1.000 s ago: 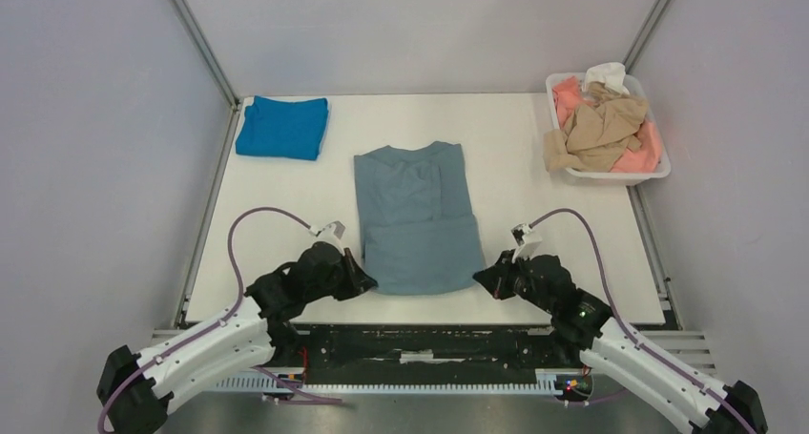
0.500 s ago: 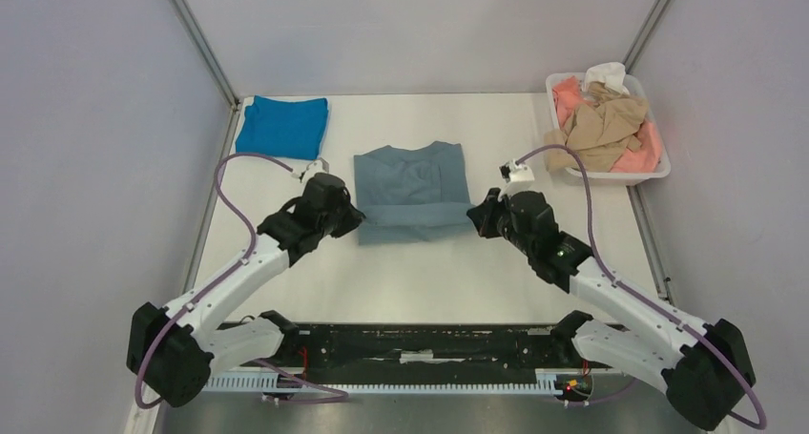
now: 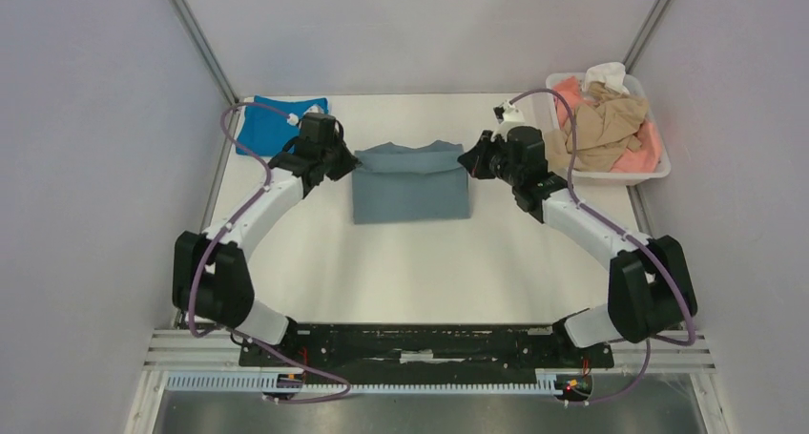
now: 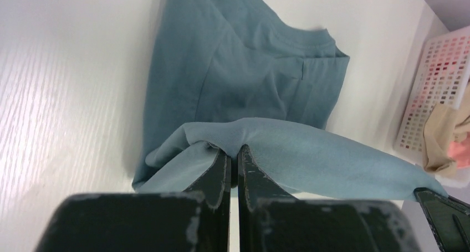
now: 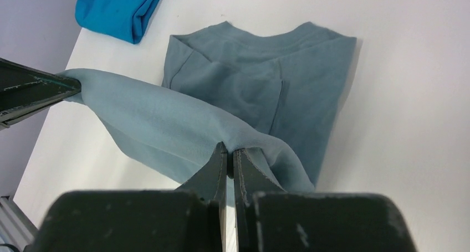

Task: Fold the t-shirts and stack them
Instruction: Fold the long partially folded tshirt into a neat square

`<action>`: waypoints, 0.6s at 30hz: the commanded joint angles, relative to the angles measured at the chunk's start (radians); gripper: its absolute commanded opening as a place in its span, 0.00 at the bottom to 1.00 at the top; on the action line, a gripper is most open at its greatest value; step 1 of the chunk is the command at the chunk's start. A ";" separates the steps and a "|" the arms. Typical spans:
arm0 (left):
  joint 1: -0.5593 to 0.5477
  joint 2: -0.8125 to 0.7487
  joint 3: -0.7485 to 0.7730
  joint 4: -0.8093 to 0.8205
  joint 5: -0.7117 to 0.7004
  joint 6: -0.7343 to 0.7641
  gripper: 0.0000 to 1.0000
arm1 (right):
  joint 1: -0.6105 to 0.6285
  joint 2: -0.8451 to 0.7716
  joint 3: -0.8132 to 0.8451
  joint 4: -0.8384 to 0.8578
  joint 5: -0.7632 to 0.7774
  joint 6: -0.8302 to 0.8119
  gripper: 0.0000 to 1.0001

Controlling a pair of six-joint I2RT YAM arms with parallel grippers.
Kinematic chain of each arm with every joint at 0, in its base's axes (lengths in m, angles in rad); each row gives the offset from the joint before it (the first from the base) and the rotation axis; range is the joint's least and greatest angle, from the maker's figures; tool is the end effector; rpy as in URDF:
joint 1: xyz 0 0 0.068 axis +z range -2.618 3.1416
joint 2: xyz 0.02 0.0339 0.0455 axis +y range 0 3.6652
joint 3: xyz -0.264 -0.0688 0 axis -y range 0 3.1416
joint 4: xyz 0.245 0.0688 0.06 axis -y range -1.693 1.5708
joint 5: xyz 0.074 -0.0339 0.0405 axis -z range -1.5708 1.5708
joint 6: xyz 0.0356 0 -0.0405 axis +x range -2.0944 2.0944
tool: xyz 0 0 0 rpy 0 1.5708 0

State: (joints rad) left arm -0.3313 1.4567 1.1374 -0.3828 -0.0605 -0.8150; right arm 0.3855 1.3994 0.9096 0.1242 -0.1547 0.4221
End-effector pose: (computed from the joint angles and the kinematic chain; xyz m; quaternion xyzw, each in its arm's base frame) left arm 0.3080 -0.1037 0.2851 -0.2295 0.8773 -0.2050 0.3683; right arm 0.2957 0.1259 0.2723 -0.0288 0.8221 0.2806 0.4946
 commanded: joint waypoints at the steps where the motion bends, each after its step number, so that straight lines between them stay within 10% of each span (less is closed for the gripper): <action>1: 0.049 0.132 0.143 0.045 0.036 0.077 0.02 | -0.047 0.117 0.123 0.076 -0.063 -0.019 0.00; 11: 0.123 0.494 0.386 0.058 0.120 0.077 0.03 | -0.099 0.458 0.303 0.175 -0.047 0.005 0.00; 16: 0.148 0.681 0.580 0.051 0.176 0.089 0.24 | -0.111 0.650 0.444 0.246 -0.008 0.013 0.00; 18: 0.152 0.734 0.675 -0.006 0.184 0.104 0.48 | -0.117 0.701 0.498 0.242 0.009 0.022 0.16</action>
State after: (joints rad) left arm -0.2012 2.1212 1.6440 -0.3664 0.0822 -0.7658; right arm 0.2863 2.0300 1.2957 0.2752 -0.1993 0.4366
